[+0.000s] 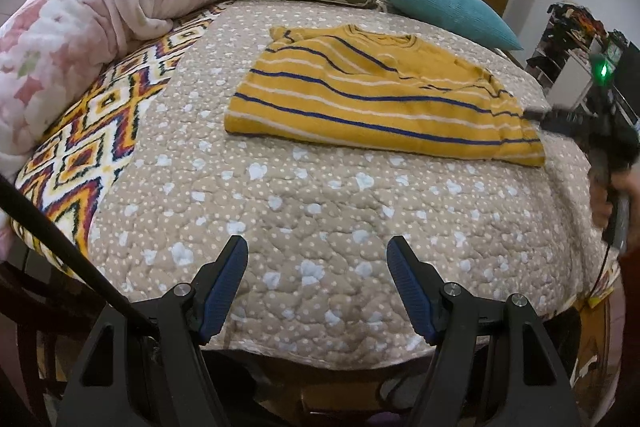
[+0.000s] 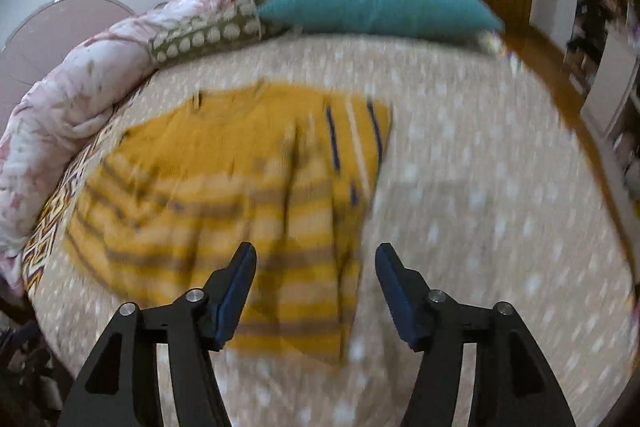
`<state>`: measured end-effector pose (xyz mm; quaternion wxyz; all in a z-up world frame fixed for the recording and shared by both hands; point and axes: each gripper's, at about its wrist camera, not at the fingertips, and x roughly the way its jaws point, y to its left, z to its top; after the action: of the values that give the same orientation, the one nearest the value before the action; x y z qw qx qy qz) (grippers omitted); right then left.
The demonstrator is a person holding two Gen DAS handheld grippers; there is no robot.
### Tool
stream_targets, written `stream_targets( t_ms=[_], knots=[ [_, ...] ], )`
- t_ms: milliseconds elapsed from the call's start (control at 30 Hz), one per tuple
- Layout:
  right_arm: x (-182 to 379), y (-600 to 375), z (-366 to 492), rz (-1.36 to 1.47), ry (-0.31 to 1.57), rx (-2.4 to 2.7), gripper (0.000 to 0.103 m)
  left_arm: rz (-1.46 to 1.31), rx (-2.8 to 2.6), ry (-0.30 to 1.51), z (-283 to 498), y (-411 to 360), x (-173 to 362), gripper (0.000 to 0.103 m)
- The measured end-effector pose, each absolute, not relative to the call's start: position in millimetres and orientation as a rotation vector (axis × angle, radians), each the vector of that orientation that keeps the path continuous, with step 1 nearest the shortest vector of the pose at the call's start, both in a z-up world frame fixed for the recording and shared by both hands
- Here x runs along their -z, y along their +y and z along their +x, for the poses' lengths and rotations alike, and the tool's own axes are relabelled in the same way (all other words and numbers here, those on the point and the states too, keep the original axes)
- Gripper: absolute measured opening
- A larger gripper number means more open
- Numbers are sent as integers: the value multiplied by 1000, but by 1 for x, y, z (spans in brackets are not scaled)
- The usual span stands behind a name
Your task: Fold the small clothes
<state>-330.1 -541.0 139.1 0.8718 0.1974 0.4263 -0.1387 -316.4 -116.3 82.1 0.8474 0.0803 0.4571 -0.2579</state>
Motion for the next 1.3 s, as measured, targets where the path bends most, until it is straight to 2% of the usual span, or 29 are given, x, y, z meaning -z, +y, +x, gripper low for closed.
stream_targets(
  t_ms=[67, 100, 133, 167, 333, 567, 800, 1167, 1300],
  knots=[
    [-119, -529, -337, 422, 925, 290, 65, 176, 547, 952, -321, -116, -85, 71],
    [-109, -522, -338, 426, 946, 274, 40, 184, 544, 942, -325, -116, -87, 71],
    [-104, -518, -340, 424, 947, 279, 22, 191, 540, 935, -327, -115, -88, 71],
    [-103, -519, -343, 422, 938, 315, 13, 202, 529, 925, -330, -113, -90, 71],
    [-105, -552, -376, 617, 851, 470, 14, 240, 470, 879, -340, -106, -98, 72],
    [-131, -545, -426, 668, 725, 548, 35, 268, 457, 848, -347, -111, -98, 76],
    [-133, -521, -442, 667, 693, 528, 37, 298, 449, 859, -347, -113, -91, 76],
    [-144, -467, -392, 450, 700, 416, 38, 315, 425, 909, -325, -117, -77, 76],
    [-141, -463, -379, 442, 715, 391, 41, 327, 426, 926, -318, -123, -72, 76]
  ],
)
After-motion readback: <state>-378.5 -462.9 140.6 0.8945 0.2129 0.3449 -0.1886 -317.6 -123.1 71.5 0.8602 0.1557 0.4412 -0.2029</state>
